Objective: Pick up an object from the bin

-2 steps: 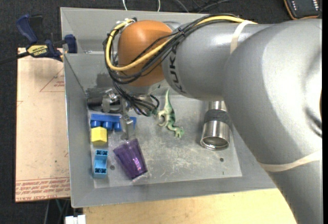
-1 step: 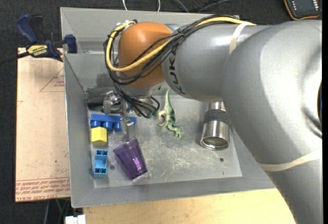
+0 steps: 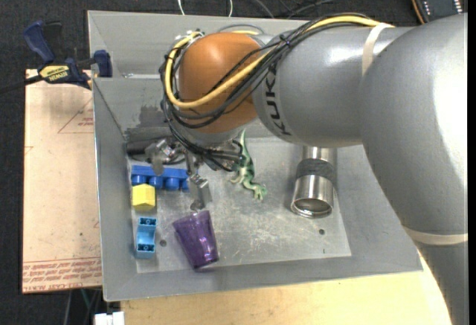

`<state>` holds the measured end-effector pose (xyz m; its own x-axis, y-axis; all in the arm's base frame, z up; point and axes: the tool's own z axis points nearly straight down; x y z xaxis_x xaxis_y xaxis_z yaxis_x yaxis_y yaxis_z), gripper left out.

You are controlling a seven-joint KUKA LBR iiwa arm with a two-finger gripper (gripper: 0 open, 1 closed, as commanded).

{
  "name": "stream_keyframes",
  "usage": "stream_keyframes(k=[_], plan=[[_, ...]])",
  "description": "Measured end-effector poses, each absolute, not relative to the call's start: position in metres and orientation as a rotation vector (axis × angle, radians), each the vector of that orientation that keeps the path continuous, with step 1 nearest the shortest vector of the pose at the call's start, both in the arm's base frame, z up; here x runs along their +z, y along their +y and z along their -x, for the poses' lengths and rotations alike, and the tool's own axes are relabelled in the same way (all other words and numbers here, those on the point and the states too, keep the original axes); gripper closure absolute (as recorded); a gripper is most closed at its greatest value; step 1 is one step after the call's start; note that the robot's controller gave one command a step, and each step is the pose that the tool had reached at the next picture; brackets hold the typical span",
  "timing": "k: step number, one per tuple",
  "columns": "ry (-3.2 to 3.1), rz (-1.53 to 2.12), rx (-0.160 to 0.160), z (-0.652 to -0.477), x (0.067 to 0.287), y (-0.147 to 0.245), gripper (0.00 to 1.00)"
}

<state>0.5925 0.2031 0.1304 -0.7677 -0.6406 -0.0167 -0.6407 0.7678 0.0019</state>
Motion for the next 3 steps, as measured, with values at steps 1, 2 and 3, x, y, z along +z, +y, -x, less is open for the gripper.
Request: stream_keyframes(k=[1,2,3], plan=[[2.957,0.957,0.019,-0.623,0.07,0.207,0.0],[2.939,1.023,0.015,-0.621,0.098,0.204,0.0],[2.933,1.034,0.018,-0.633,0.075,0.197,0.0]])
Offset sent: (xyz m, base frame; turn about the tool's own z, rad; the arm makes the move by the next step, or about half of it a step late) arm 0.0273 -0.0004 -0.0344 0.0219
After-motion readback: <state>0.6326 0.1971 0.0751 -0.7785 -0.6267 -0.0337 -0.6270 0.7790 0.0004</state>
